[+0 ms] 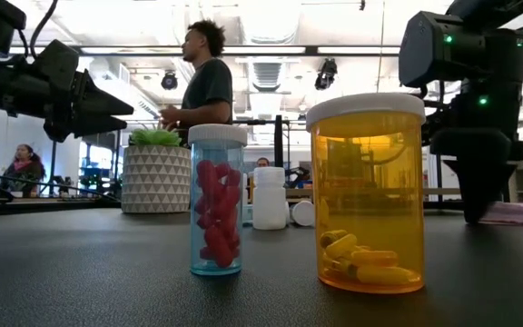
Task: Pick and place medicine bottles onto shelf by color
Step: Put the top pink pill bottle on the shelf
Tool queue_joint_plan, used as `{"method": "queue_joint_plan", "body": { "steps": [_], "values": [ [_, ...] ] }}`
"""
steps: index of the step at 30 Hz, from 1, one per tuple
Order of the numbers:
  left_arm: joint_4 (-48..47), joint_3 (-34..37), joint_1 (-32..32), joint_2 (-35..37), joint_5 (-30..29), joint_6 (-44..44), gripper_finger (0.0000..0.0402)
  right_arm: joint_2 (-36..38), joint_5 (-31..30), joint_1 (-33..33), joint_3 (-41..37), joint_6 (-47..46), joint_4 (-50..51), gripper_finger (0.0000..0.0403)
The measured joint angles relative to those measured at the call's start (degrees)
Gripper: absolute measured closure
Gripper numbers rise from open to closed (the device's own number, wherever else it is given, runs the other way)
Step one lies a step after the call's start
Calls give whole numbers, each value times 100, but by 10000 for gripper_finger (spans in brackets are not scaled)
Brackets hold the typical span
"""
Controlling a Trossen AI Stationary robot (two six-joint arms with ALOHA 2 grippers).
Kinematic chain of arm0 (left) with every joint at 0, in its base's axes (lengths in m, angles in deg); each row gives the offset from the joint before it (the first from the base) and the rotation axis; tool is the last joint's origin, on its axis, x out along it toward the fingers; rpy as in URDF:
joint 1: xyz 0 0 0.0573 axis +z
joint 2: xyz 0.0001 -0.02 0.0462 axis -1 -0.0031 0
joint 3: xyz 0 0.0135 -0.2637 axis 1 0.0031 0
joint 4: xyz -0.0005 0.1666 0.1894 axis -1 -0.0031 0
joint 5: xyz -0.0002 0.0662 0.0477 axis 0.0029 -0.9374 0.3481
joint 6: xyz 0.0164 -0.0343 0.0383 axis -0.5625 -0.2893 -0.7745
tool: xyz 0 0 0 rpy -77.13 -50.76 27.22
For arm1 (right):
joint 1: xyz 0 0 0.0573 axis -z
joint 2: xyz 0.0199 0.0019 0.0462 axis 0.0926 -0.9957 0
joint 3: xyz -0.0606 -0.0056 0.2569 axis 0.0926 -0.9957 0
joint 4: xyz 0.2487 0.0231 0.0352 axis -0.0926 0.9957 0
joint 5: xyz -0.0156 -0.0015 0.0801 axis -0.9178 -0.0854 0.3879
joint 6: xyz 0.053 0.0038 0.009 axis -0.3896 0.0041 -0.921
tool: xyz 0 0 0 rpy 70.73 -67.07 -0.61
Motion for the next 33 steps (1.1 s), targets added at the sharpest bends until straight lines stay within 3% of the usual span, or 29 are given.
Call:
{"method": "queue_joint_plan", "body": {
  "steps": [5,14,27,33],
  "values": [
    [0,0,0,2,0,0,132,9,-205,0,0,-54,-172,273],
    [-1,0,1,0,0,0,132,39,-1293,0,2,-925,-681,273],
    [0,0,0,0,0,0,132,42,-4561,0,4,-1156,-1363,273],
    [-1,1,0,0,0,0,132,39,-5783,0,7,-1645,-1364,273]
  ]
}}
